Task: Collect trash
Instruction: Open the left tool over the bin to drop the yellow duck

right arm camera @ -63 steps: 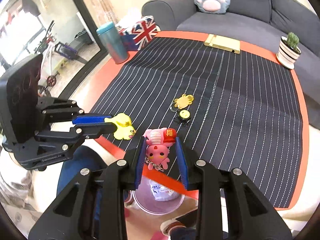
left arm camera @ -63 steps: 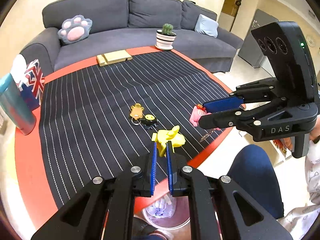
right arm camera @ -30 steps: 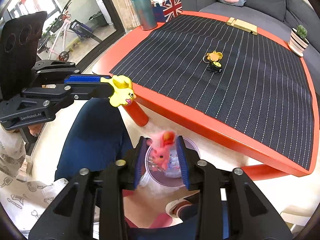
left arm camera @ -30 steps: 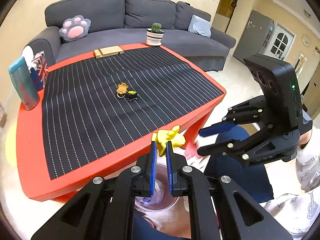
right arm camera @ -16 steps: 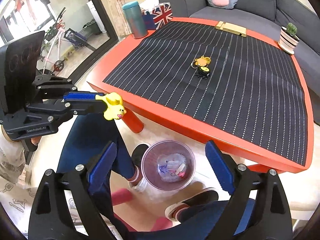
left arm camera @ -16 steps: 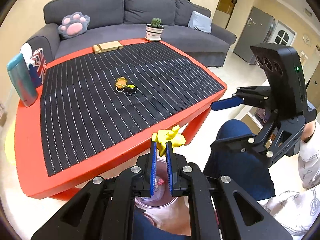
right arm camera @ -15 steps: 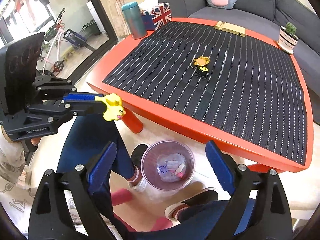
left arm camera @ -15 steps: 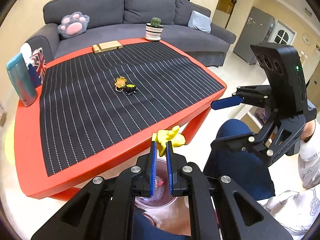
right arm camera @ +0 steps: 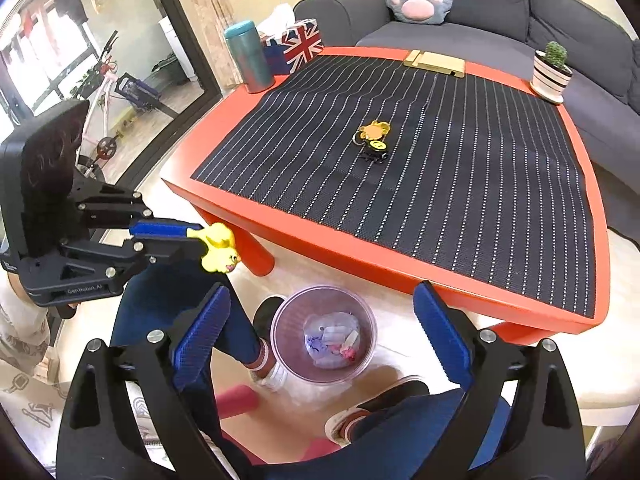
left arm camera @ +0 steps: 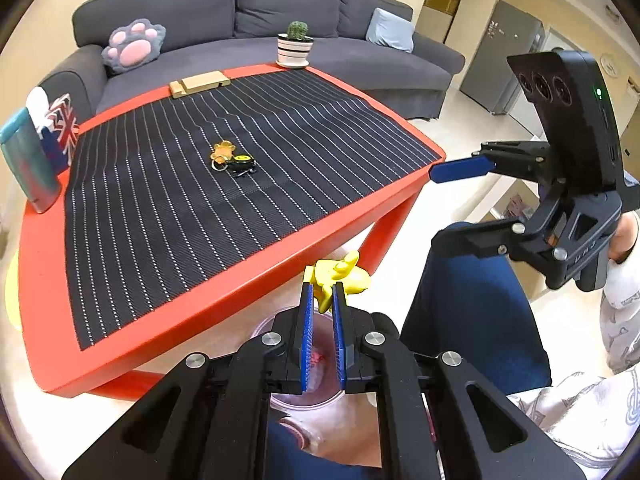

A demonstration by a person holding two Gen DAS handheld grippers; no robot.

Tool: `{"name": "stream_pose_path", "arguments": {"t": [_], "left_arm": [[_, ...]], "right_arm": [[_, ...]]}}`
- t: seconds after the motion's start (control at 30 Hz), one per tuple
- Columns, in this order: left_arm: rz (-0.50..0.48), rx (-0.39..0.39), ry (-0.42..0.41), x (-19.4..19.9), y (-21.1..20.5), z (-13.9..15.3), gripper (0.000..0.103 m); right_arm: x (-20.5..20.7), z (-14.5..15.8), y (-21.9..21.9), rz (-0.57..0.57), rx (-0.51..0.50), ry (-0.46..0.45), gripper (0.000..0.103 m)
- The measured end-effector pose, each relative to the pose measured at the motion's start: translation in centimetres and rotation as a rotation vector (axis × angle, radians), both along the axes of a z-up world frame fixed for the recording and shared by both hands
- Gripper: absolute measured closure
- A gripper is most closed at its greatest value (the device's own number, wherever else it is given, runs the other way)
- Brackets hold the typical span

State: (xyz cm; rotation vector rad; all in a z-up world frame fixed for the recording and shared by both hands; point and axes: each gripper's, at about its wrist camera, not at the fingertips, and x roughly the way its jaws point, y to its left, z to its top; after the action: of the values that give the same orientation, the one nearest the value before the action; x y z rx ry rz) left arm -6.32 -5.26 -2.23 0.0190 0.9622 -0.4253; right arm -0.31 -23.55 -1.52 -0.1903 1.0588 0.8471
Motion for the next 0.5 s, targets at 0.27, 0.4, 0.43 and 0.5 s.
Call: {"name": "stream_pose_path", "arguments": {"t": [0.27, 0.4, 0.43, 0.5], "left_arm": [[-0.022, 0.005, 0.015, 0.14, -0.74, -0.42, 0.086], [-0.005, 0.000, 0.013, 0.25, -0.57, -0.64, 0.027], [-0.004, -0.008, 0.011, 0.25, -0.50, -0.61, 0.021], [0.002, -0.010, 0.003, 0.18, -0.43, -0.50, 0.014]], "right_arm": [[0.23, 0.25, -0.83, -0.020, 0.010, -0.007, 0.011], [0.26, 0.16, -0.92, -0.022, 0.011, -0.006, 0.011], [0.26, 0.17, -0.93, -0.021, 0.011, -0.007, 0.011], [0.29, 0.13, -0.93, -0.022, 0.011, -0.005, 0.011]]}}
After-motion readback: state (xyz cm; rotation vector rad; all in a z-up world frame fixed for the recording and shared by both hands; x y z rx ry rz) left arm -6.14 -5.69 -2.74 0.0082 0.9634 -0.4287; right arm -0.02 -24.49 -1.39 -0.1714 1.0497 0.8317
